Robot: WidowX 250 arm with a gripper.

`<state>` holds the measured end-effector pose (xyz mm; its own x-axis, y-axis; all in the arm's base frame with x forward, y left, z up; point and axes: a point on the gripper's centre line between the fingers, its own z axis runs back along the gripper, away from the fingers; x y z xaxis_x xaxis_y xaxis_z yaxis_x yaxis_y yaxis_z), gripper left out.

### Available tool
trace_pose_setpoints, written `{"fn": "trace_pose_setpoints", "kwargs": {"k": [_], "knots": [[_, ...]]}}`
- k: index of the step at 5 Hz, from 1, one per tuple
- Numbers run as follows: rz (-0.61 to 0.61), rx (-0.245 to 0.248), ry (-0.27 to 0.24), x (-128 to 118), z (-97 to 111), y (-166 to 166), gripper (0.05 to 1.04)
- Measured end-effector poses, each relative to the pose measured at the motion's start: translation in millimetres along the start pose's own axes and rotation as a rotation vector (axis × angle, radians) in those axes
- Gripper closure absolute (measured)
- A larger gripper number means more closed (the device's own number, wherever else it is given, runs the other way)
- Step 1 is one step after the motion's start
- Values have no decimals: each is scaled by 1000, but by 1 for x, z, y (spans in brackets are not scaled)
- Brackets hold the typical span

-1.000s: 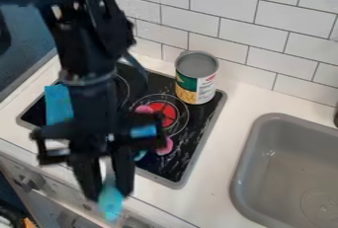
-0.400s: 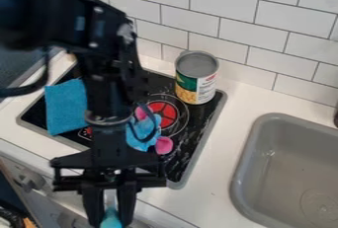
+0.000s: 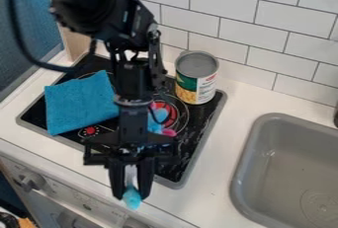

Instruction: Put the blue spatula in the middle of the blue cloth and the burner

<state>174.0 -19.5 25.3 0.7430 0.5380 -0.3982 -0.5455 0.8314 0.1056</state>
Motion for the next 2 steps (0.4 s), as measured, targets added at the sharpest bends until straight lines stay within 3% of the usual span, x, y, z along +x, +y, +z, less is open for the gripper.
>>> {"fn": "trace_pose_setpoints", "kwargs": {"k": [2], "knots": [[34,-22,-8,23,14,-10,770]]}}
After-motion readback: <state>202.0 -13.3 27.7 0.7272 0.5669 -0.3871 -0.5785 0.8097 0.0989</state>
